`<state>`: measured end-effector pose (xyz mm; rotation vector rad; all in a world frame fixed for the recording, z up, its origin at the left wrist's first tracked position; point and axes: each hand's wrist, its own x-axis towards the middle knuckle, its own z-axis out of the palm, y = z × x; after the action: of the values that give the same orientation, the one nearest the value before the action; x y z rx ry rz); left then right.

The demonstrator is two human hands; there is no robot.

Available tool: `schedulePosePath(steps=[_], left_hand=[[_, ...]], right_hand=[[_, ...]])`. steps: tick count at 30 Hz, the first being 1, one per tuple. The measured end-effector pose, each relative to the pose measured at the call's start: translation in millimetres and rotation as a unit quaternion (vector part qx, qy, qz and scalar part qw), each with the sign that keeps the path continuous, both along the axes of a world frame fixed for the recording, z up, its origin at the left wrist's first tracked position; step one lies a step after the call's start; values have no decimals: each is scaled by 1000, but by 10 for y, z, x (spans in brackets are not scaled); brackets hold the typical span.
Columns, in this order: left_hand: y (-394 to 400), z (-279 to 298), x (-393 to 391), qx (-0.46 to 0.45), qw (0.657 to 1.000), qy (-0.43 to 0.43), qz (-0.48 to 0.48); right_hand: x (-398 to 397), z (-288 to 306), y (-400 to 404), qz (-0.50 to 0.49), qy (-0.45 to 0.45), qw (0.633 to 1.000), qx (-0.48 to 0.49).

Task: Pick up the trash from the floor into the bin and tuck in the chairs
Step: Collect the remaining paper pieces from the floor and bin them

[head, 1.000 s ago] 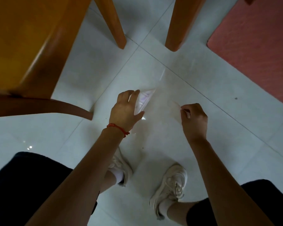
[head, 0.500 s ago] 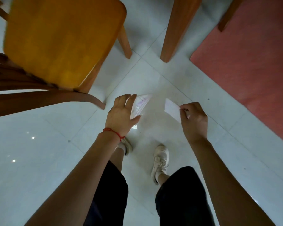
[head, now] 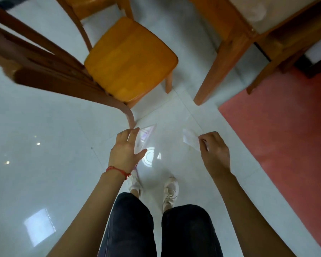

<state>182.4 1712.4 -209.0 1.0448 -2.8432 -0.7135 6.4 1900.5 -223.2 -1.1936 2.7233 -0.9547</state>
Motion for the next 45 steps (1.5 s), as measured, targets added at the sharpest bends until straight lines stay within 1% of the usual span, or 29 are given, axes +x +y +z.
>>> schedulePosePath(steps=[6, 11, 16, 22, 24, 29, 32, 38, 45], left_hand=[[5, 307, 777, 7, 993, 5, 114], [-107, 462, 1458, 14, 981, 9, 193], [-325, 545, 2257, 25, 964, 18, 265], [-603, 672, 3498, 25, 938, 20, 346], [-673, 720, 3843, 23, 932, 9, 361], [-838, 874, 4770, 11, 905, 7, 425], [-960, 930, 5041, 4, 895, 13, 447], [-1438, 932, 5240, -9, 883, 27, 468], [-2485, 876, 5372, -10, 876, 31, 482]], right_hand=[[419, 253, -261, 78, -12, 997, 15], [955, 418, -624, 163, 6, 986, 13], [1649, 558, -1142, 239, 34, 971, 8], [2597, 694, -1764, 298, 51, 953, 2], [2833, 731, -1935, 312, 46, 949, 4], [3605, 892, -2550, 369, 11, 929, -7], [3897, 979, -2880, 386, -7, 922, -7], [4170, 1009, -3578, 418, 10, 909, -6], [4302, 921, -4651, 417, 3, 909, -11]])
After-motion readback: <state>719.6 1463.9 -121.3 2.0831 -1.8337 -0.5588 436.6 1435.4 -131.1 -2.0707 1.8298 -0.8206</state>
